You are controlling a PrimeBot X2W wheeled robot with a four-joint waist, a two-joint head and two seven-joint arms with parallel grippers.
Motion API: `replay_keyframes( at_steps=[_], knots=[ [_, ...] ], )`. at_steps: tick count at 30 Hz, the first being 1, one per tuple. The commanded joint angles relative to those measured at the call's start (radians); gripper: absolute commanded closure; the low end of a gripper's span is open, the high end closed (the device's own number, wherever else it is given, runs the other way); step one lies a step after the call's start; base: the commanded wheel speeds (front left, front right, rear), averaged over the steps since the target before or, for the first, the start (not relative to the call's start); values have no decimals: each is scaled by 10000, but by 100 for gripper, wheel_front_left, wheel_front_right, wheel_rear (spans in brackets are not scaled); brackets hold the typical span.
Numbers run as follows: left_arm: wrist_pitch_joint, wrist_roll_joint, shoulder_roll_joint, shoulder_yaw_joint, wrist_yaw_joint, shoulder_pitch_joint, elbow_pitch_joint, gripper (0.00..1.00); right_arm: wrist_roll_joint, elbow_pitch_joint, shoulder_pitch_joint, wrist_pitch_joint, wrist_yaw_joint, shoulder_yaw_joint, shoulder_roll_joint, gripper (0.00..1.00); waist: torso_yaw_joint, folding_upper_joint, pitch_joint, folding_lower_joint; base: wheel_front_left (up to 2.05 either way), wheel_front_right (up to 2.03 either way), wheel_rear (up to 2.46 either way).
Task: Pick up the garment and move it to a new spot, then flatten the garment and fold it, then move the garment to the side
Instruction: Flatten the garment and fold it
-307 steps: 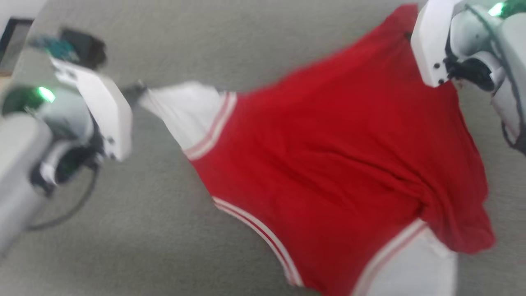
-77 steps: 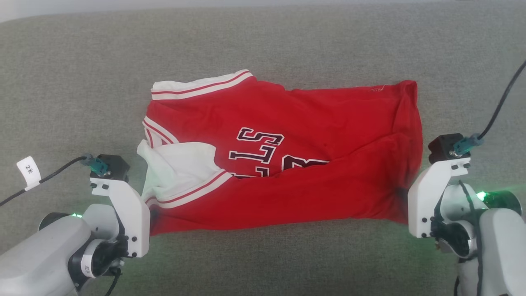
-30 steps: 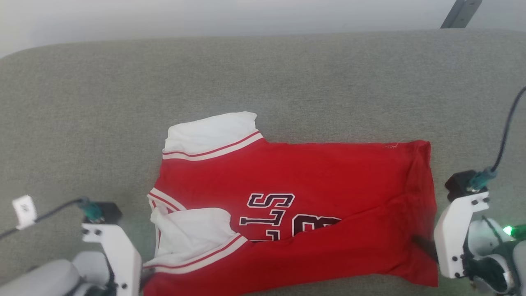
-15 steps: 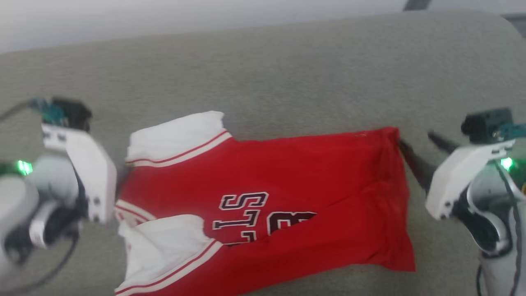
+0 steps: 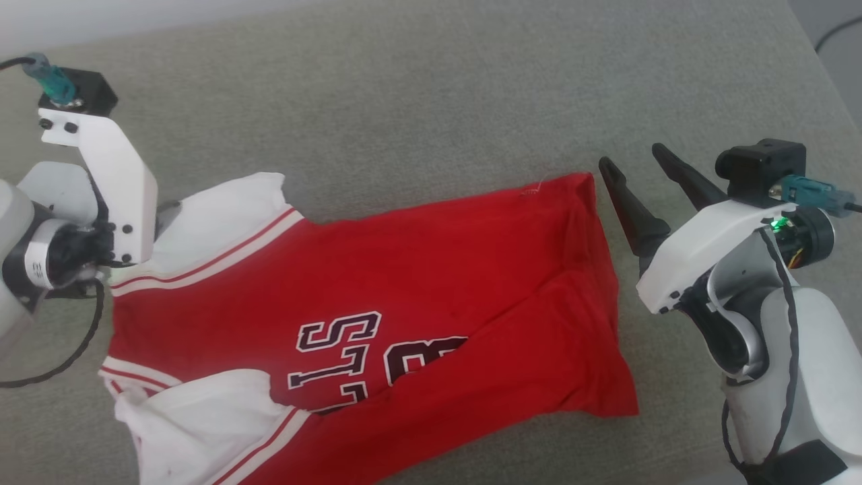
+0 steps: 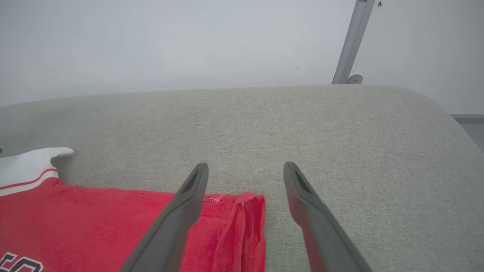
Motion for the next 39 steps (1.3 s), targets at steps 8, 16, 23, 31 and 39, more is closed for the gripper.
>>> replay_keyframes(
  at_steps=[8, 16, 23, 31, 39],
  knots=[
    [591, -95, -625, -268, -495, -431, 1947, 0, 1, 224, -288, -224, 5, 22, -8, 0, -237, 0, 418, 0, 0, 0, 0],
    [570, -311, -1511, -481, -1382, -345, 3545, 100, 193, 688, -666, 1124, 5, 95, 131, 0, -132, 0, 585, 0, 0, 0, 0],
    [279, -143, -2226, -529, -1919, -790, 4306, 100, -86, 1662, -1575, 2899, 5, 154, 12, 0, 256, 0, 658, 0, 0, 0, 0],
    [-39, 25, -2897, -600, -2402, -1211, 4884, 100, -423, 3088, -2439, 4559, 3, 61, 133, 0, 690, 0, 752, 0, 0, 0, 0],
    [-461, 115, -3441, -579, -2787, -1545, 5577, 100, -321, 4072, -2887, 6038, 5, 218, 250, 100, 1038, 0, 721, 0, 0, 0, 0]
  ],
)
